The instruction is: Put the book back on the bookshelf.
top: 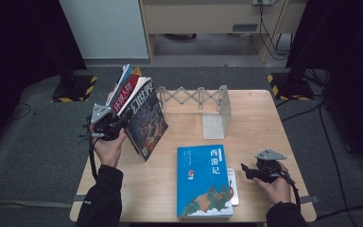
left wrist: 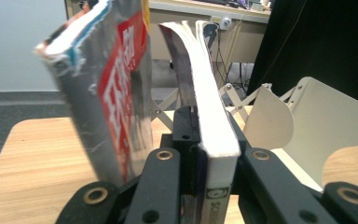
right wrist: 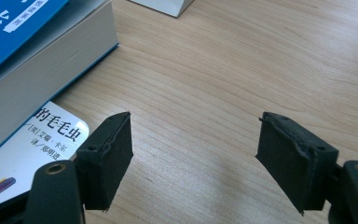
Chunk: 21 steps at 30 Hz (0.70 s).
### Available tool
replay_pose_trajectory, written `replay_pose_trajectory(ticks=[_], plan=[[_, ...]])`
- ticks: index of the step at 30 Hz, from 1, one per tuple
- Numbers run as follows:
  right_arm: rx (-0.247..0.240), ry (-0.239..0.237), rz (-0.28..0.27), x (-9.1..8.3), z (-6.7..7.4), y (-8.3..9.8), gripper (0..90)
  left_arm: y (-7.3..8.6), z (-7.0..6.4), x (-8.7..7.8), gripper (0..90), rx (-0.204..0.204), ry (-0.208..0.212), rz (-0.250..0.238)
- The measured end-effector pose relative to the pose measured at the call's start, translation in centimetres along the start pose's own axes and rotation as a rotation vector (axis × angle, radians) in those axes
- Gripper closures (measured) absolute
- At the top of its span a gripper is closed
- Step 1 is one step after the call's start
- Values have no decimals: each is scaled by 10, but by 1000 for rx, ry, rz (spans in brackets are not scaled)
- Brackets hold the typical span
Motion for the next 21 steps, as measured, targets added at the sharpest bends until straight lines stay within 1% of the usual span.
replay_pose_trajectory(ticks=[1,3,5,7,10,12,13,14,15,17,18,21], plan=[[1,0,0,0,0,0,265,0,-1,1,802,0,3,7],[-2,1,1,0,-1,0,265,-1,-1,1,776,-6,-12,11],[0,1,0,0,-1,0,265,-1,-3,5,752,-13,-9,29],[4,0,-1,0,0,0,265,1,-2,8,762,-6,-36,46],[-2,-2,-2,-1,0,-1,265,2,-1,9,808,-20,-39,54],[0,0,-3,-1,0,-1,265,2,-2,7,819,-14,-39,44],[5,0,-2,-1,0,-1,265,2,-3,6,821,-2,-45,35],[7,0,-2,-1,0,-1,265,2,-4,5,821,1,-46,27],[3,2,-5,-1,-1,-1,265,1,-5,4,822,2,-43,14],[1,3,-5,0,-1,-1,265,0,-8,2,822,15,-51,-4],[1,3,-5,0,-1,-1,265,-1,-10,1,823,11,-49,-14],[1,3,-5,0,-1,-1,265,-4,-12,3,823,0,-45,-18]])
Point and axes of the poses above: each handheld gripper's, and its own axes: x roughly forward along the jaws, y roughly out of its underside, z roughly to its left, the point moved 9 cm from there along x, roughly forward along the jaws, and after that the axes turned 4 degrees about z, right-handed, at the moved point
